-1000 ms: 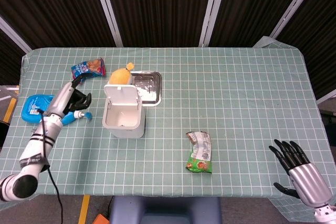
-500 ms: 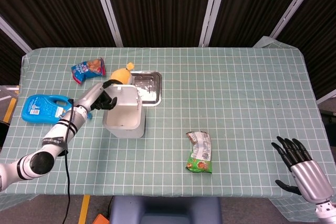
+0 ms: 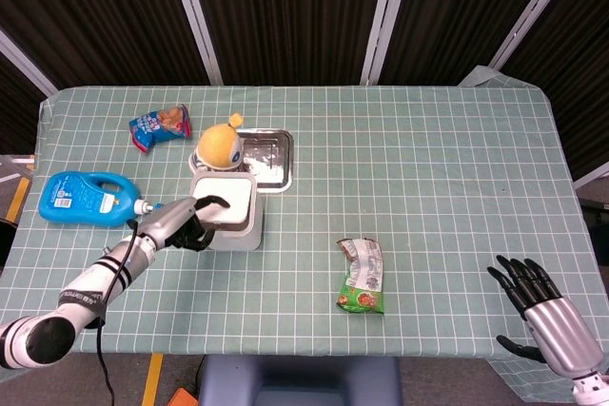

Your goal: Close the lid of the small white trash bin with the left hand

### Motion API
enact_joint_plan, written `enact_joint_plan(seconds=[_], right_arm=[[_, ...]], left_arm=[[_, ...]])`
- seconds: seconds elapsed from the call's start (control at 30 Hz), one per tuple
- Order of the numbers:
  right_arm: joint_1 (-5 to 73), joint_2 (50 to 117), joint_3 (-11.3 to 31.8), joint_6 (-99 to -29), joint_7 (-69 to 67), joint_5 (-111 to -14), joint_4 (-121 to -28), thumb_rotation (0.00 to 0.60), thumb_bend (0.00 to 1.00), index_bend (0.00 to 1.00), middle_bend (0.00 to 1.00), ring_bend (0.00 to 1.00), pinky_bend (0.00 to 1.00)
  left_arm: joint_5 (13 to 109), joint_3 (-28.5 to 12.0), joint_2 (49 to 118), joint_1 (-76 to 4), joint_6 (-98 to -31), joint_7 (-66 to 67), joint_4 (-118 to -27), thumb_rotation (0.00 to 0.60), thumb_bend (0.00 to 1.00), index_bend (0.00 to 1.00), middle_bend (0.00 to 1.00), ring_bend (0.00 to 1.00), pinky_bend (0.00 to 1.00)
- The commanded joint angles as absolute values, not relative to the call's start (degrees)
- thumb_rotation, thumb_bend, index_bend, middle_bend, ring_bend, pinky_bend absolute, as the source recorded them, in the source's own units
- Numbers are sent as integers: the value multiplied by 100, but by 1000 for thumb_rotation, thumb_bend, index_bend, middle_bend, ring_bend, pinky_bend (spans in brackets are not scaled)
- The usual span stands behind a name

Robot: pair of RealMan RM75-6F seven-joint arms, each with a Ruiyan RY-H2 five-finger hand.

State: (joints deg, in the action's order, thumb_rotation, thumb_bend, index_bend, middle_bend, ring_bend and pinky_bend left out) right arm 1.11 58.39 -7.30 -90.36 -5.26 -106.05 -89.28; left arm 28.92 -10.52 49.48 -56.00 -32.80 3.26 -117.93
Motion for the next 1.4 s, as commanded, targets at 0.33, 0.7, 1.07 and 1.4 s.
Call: enact_joint_plan(seconds=[0.33, 0.7, 1.07, 1.4], right_arm=[[85, 5778, -782, -9138, -627, -10660, -8948, 600, 119, 0, 0, 0, 0], [35, 5711, -855, -9249, -675, -10770, -8949, 600, 118, 0, 0, 0, 0], [55, 5794, -922, -9085, -424, -10852, -8982, 600, 118, 0, 0, 0, 0], [183, 5872, -1037, -8644, -177, -10888, -9081, 600, 118, 0, 0, 0, 0]], left_arm=[[3025, -321, 5525, -5807, -3569, 751, -11770, 600, 566, 173, 1000, 1000, 1000], [6083, -572, 4648, -3936, -5920, 44, -13194, 600, 562, 53, 890, 926, 1000], [10660, 1343, 5794, 238, -10326, 529, -10359, 600, 477, 74, 0, 0, 0], [10050, 1329, 6049, 904, -10406, 697, -9642, 600, 453, 50, 0, 0, 0]])
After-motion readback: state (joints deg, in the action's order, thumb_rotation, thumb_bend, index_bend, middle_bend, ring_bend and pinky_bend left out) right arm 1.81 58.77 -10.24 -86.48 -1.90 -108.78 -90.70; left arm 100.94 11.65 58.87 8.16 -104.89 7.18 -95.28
